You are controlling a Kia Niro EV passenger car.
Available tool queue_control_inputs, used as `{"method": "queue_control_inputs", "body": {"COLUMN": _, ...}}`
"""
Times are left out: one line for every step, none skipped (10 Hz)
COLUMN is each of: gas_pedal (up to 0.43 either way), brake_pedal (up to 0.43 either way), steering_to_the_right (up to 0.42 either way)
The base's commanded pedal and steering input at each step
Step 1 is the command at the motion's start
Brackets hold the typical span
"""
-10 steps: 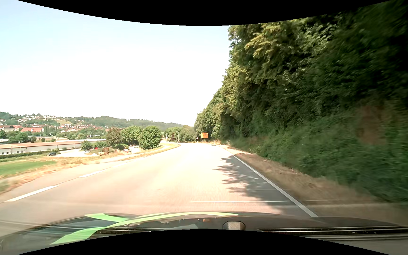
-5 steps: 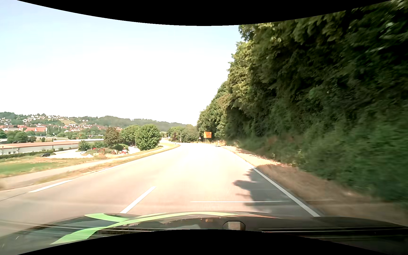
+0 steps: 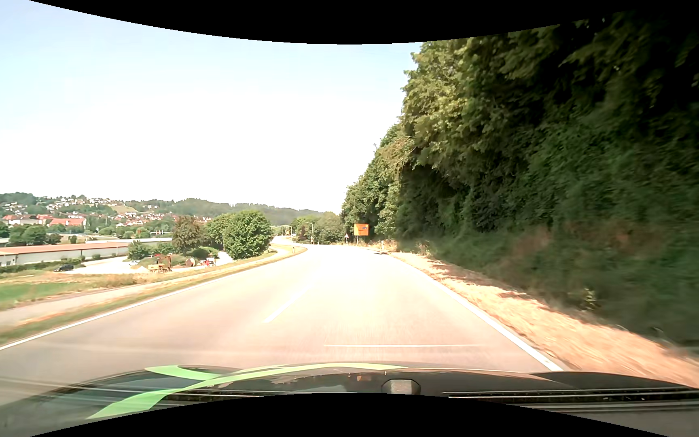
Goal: Follow the waypoints while adhering to traffic rules and regulations
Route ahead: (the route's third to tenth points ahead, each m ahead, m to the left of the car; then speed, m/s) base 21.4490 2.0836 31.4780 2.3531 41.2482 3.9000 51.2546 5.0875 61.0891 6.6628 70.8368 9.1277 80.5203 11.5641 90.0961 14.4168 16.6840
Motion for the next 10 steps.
{"method": "queue_control_inputs", "body": {"gas_pedal": 0.138, "brake_pedal": 0.000, "steering_to_the_right": -0.012}}
{"method": "queue_control_inputs", "body": {"gas_pedal": 0.150, "brake_pedal": 0.000, "steering_to_the_right": -0.012}}
{"method": "queue_control_inputs", "body": {"gas_pedal": 0.150, "brake_pedal": 0.000, "steering_to_the_right": -0.012}}
{"method": "queue_control_inputs", "body": {"gas_pedal": 0.150, "brake_pedal": 0.000, "steering_to_the_right": -0.013}}
{"method": "queue_control_inputs", "body": {"gas_pedal": 0.157, "brake_pedal": 0.000, "steering_to_the_right": -0.014}}
{"method": "queue_control_inputs", "body": {"gas_pedal": 0.169, "brake_pedal": 0.000, "steering_to_the_right": -0.013}}
{"method": "queue_control_inputs", "body": {"gas_pedal": 0.169, "brake_pedal": 0.000, "steering_to_the_right": -0.013}}
{"method": "queue_control_inputs", "body": {"gas_pedal": 0.177, "brake_pedal": 0.000, "steering_to_the_right": -0.013}}
{"method": "queue_control_inputs", "body": {"gas_pedal": 0.177, "brake_pedal": 0.000, "steering_to_the_right": -0.013}}
{"method": "queue_control_inputs", "body": {"gas_pedal": 0.177, "brake_pedal": 0.000, "steering_to_the_right": -0.013}}
